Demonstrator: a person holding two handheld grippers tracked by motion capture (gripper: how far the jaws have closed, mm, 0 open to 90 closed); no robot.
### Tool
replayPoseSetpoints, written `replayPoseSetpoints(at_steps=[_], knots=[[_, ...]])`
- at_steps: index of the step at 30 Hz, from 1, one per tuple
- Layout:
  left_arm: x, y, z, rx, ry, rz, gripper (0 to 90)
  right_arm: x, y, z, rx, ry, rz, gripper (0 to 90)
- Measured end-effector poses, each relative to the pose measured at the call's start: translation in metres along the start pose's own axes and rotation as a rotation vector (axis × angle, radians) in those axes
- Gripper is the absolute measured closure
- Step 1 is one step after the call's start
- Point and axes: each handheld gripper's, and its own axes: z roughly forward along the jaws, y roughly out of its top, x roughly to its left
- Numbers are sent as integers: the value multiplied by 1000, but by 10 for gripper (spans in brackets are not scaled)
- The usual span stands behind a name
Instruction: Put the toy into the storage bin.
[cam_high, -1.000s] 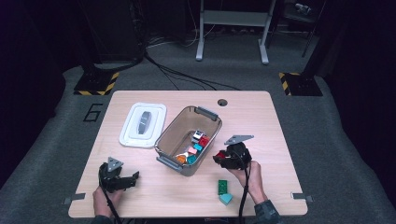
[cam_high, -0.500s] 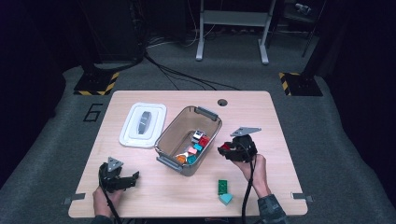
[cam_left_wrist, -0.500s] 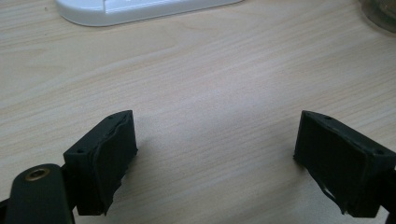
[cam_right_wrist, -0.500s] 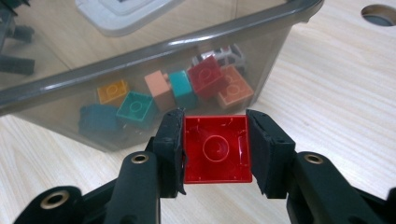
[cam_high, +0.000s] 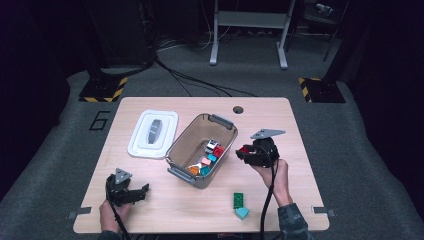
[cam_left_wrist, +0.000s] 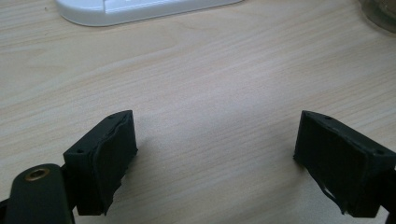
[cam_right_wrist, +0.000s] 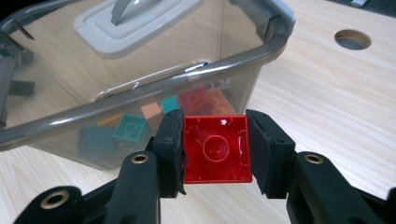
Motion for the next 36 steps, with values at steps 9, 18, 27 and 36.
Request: replayPoseSetpoints(at_steps=[9, 18, 27, 36], knots=[[0, 0, 0, 0, -1, 0, 126, -3, 20, -15, -34, -19, -5, 590], [0, 0, 0, 0, 0, -1, 126, 6, 48, -21, -56, -19, -52, 590], [0, 0, 0, 0, -1, 0, 126, 23, 69, -1, -33, 25, -91, 590], [0, 0, 0, -1, 0, -1, 126, 45, 73, 30, 63, 74, -157, 589]])
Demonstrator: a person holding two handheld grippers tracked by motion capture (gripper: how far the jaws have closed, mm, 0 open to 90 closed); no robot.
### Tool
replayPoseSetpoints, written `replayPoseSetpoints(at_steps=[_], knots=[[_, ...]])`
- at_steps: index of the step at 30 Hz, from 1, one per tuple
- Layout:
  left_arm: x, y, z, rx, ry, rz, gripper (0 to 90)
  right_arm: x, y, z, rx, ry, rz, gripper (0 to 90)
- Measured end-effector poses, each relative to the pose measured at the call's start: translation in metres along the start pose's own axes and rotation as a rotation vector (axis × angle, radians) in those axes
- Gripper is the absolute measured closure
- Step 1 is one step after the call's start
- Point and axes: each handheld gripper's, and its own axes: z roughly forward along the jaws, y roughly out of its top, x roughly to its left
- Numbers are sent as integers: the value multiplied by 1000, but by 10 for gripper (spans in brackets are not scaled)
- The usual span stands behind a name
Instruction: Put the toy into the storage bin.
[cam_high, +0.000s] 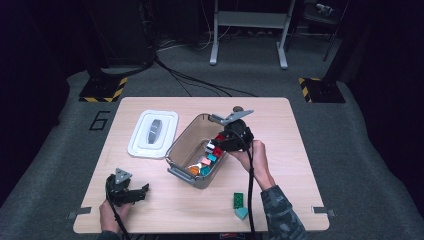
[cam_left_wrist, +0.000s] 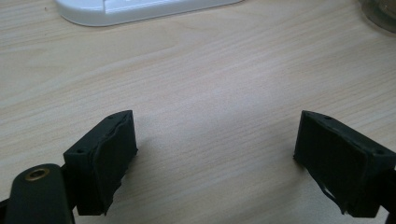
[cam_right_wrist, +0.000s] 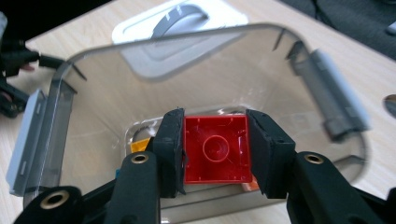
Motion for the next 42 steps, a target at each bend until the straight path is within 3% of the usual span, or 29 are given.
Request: replayPoseSetpoints(at_steps=[3, 4, 17, 23, 24, 32, 42], knots=[[0, 0, 0, 1, 1, 1, 126, 3, 0, 7, 32, 15, -16, 589], [0, 0, 0, 1, 1, 1, 126, 5, -2, 14, 66, 26, -19, 589], [0, 0, 0, 1, 1, 1, 126, 7, -11, 24, 147, 38, -24, 584], [0, 0, 0, 1, 1, 1, 126, 8, -12, 24, 148, 40, -26, 550], [0, 0, 0, 1, 1, 2, 126, 8, -13, 23, 147, 33, -21, 475], [0, 0, 0, 1, 1, 1, 126, 6, -20, 4, 72, 28, 3, 230], [0, 0, 0, 0, 1, 1, 126, 6, -41, -21, 17, 16, 33, 110]])
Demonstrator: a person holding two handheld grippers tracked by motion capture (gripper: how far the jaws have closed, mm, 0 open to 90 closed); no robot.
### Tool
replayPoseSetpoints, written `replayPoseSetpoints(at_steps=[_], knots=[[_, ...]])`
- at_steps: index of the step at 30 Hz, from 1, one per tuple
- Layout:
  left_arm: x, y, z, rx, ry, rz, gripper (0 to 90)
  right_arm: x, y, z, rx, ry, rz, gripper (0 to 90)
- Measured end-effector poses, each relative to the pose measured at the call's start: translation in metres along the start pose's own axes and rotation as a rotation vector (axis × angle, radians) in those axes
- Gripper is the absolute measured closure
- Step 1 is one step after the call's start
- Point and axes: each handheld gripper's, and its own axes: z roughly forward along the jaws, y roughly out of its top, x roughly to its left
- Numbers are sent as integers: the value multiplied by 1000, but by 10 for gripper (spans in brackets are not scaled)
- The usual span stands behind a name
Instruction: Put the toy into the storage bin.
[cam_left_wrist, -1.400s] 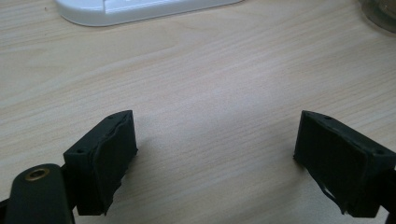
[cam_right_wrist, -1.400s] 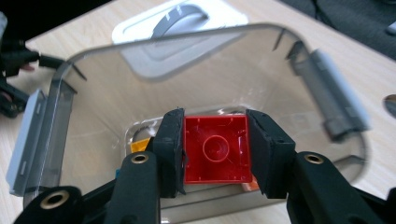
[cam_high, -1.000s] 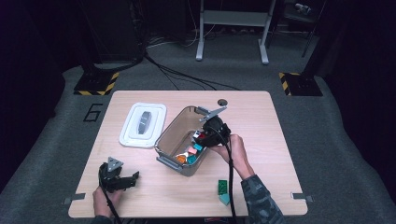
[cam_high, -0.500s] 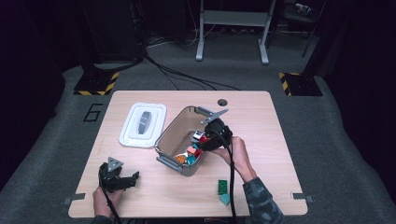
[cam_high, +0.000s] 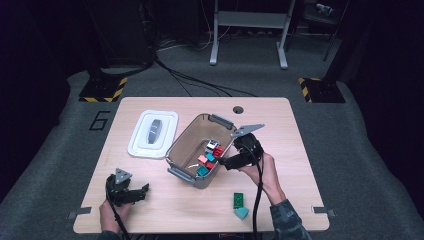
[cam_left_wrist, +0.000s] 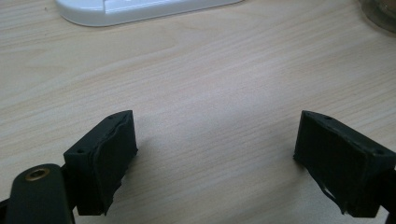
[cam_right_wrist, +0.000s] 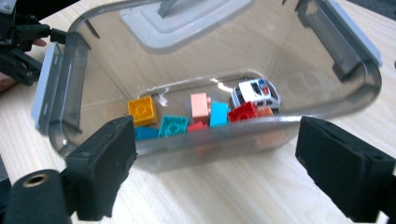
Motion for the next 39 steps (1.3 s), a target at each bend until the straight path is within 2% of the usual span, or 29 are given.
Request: replayPoseSetpoints(at_steps=[8, 14, 18, 22, 26, 33, 39], knots=[[0, 0, 0, 1, 0, 1, 126, -4, -30, -5, 23, 2, 32, 61], [0, 0, 0, 0, 0, 1, 126, -6, -52, -1, 58, 9, 64, 36], [0, 0, 0, 0, 0, 1, 126, -7, -67, 5, 82, 17, 66, 34], [0, 0, 0, 0, 0, 1, 126, -6, -78, 9, 105, 21, 84, 38], [0, 0, 0, 0, 0, 0, 126, -5, -89, 12, 131, 29, 83, 35], [0, 0, 0, 0, 0, 1, 126, -3, -103, 17, 177, 19, 106, 54], [0, 0, 0, 0, 0, 1, 126, -4, -114, 24, 207, 9, 106, 78]])
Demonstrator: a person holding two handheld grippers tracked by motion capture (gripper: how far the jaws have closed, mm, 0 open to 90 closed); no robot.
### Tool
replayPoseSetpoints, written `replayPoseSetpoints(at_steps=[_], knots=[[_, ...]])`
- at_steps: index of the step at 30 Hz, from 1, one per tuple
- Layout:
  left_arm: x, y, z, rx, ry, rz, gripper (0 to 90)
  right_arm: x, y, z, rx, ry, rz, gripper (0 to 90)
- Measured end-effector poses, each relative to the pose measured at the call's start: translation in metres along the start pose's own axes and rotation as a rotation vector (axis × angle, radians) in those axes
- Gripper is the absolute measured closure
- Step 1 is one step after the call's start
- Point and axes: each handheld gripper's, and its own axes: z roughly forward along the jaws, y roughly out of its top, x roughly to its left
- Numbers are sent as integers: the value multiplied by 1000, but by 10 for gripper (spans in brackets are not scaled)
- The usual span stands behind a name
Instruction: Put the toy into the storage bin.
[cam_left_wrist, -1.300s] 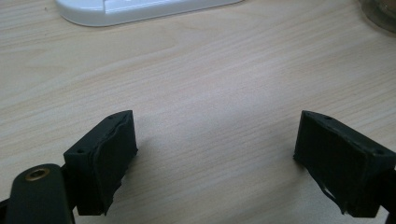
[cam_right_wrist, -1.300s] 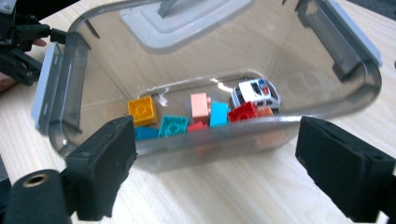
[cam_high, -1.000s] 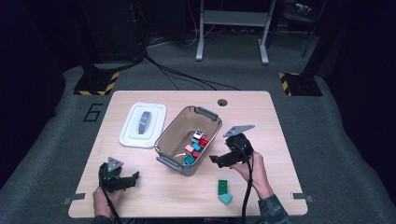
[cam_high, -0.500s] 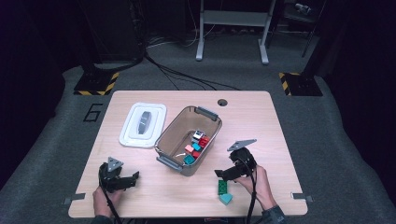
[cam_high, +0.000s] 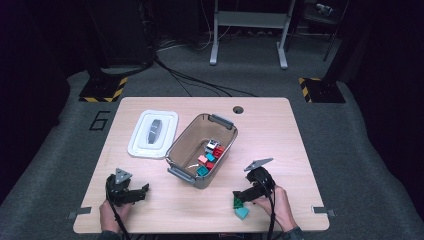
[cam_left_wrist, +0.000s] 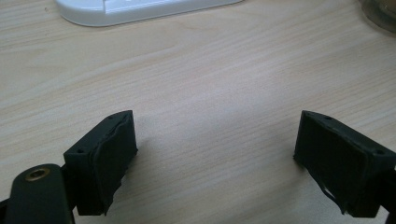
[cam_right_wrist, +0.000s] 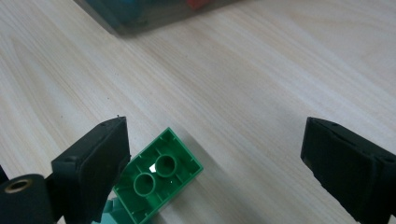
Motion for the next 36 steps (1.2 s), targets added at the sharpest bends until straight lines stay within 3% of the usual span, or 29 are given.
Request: replayPoseSetpoints(at_steps=[17, 28, 32, 36], knots=[[0, 0, 0, 0, 0, 0, 126, 3, -2, 15, 39, -37, -8, 204], [0, 0, 0, 0, 0, 0, 126, -9, 3, 17, 28, -132, 33, 216], [0, 0, 0, 0, 0, 1, 126, -10, 3, 12, 2, -87, 40, 193], [0, 0, 0, 0, 0, 1, 126, -5, 3, 6, 5, -35, 2, 153]])
